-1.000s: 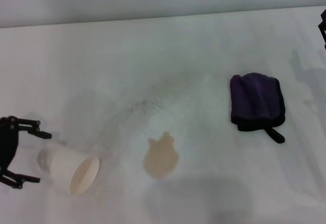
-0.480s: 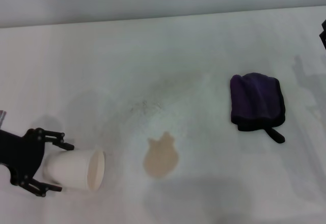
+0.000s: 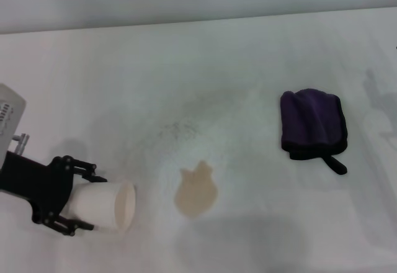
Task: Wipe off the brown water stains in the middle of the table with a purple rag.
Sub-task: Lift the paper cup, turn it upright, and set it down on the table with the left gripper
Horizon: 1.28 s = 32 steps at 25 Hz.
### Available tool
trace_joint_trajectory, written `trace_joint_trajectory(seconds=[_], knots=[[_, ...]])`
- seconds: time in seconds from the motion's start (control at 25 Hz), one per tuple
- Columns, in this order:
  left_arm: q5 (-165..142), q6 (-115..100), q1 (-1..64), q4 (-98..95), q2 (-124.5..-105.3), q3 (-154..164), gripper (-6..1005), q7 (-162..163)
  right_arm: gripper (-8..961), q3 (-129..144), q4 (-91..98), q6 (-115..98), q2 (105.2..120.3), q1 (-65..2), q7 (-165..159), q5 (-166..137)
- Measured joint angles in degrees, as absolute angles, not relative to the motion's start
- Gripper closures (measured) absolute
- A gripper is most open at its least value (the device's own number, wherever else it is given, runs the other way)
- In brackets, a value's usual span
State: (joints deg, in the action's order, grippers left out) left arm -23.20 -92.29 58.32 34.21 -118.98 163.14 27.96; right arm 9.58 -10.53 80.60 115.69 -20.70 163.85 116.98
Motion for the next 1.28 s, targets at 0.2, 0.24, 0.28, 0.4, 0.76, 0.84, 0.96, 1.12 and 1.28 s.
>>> trace_joint_trajectory(seconds=[0.2, 0.24, 0.28, 0.4, 0.76, 0.84, 0.96, 1.12, 1.28], knots=[[-19.9, -93.7, 58.5, 33.9, -118.92, 163.1, 196, 28.9, 214, 9.6, -10.1, 80.6, 115.55, -20.7, 164.3, 117.0], [-17.8, -94.7, 58.4, 34.1, -118.92, 163.1, 212, 28.9, 214, 9.8, -9.8, 80.6, 115.55, -20.7, 164.7, 117.0], [-15.5, -95.7, 58.1, 34.3, -118.88, 163.1, 227, 29.0, 214, 10.3, -9.4, 80.5, 115.56, -20.7, 165.0, 117.0], [-8.5, -98.3, 56.5, 35.0, -118.57, 163.1, 270, 29.3, 214, 12.3, -8.3, 80.2, 115.56, -20.8, 165.5, 117.0], [16.2, -102.0, 47.5, 35.2, -118.80, 163.1, 358, 33.3, 214, 21.0, -3.5, 80.2, 115.58, -21.6, 165.1, 117.0], [21.5, -101.1, 44.6, 33.3, -118.82, 163.0, 371, 34.2, 214, 22.9, -2.6, 80.3, 115.58, -21.8, 164.9, 117.0], [27.3, -99.2, 40.9, 29.9, -118.84, 163.0, 390, 35.0, 214, 25.9, -1.3, 80.7, 115.58, -22.2, 164.8, 117.0], [33.5, -97.0, 35.9, 24.9, -118.88, 163.0, 396, 35.7, 214, 31.1, 1.0, 80.7, 115.65, -22.3, 165.2, 117.0], [39.3, -95.6, 30.1, 20.1, -118.80, 163.0, 396, 35.1, 214, 34.5, 2.2, 80.0, 115.66, -22.3, 165.4, 117.0]])
